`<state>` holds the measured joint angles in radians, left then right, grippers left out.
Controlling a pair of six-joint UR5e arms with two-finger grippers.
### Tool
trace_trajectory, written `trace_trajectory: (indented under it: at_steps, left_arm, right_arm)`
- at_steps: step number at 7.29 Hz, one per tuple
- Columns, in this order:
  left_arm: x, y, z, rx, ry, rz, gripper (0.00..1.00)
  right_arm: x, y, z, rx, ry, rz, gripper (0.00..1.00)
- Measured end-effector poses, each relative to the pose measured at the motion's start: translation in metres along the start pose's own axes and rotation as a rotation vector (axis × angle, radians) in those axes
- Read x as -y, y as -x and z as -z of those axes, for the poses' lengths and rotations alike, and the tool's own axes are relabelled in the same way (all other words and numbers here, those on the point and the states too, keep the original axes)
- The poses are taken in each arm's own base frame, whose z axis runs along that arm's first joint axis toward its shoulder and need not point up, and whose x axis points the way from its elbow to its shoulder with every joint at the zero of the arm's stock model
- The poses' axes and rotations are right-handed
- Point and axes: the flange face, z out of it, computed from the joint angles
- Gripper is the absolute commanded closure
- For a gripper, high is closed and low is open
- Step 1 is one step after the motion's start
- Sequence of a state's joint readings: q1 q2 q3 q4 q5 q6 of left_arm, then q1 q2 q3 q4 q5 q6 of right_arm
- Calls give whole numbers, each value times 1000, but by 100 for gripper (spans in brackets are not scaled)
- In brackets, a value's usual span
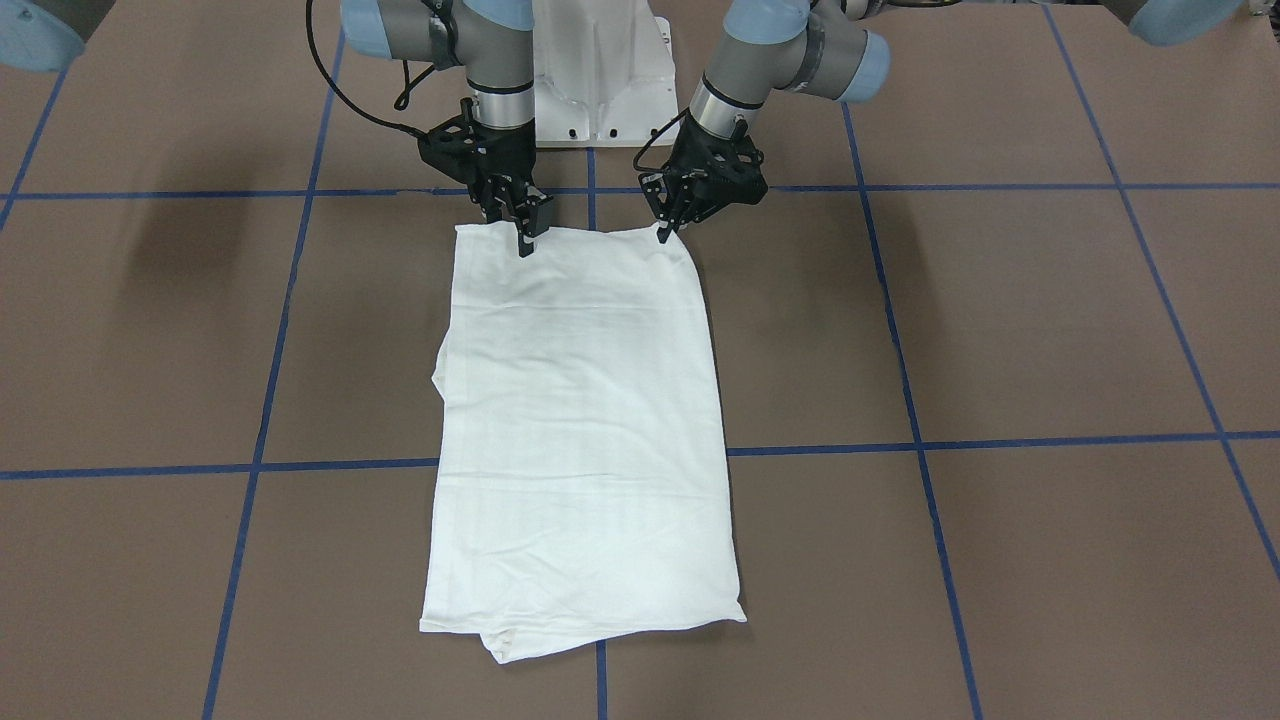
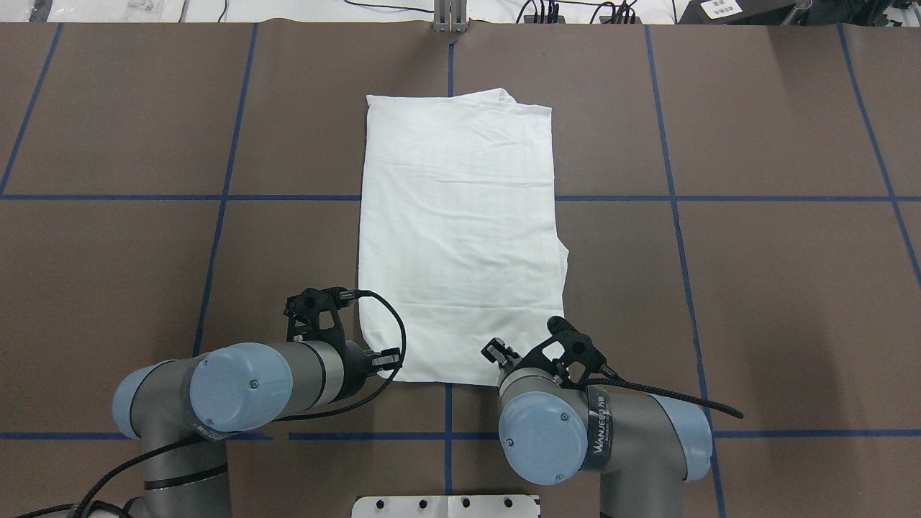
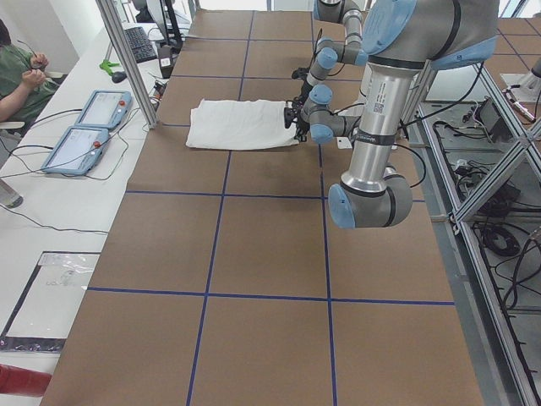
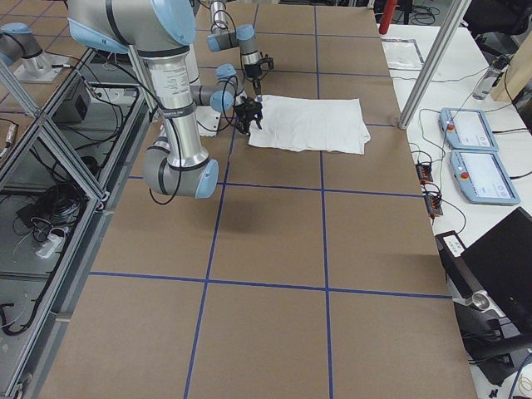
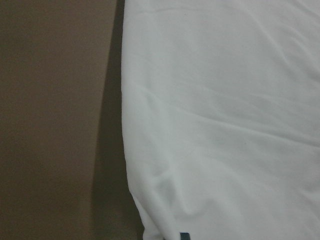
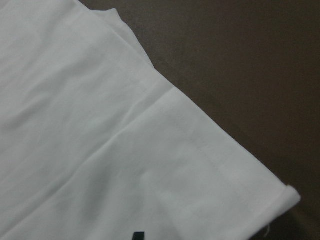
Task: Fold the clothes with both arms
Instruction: 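Grasp the shirt's near corner with the right gripper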
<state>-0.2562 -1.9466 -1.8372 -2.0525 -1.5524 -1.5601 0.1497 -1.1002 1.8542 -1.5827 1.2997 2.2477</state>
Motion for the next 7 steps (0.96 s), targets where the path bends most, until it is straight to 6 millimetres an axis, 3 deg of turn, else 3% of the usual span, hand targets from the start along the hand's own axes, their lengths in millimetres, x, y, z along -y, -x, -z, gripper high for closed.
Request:
trace_trajectory:
  at_steps: [3, 4, 5, 6, 7]
  left_arm:
    - [0, -1, 2, -4, 1, -1, 100]
    - [0, -4, 10, -17, 4, -3, 100]
    - [0, -11, 29, -35, 12, -9, 100]
    - [0, -23, 62, -51, 27, -13, 100]
    - [-1, -36, 107, -65, 48, -15, 100]
  right_arm:
    - [8, 4, 4, 4, -8, 1, 100]
    - [13, 6, 16, 1, -11, 2, 100]
    - [21, 7, 45, -1, -8, 5, 100]
    - [26, 4, 85, -5, 4, 13, 100]
    - [30, -3, 127, -5, 27, 23, 100]
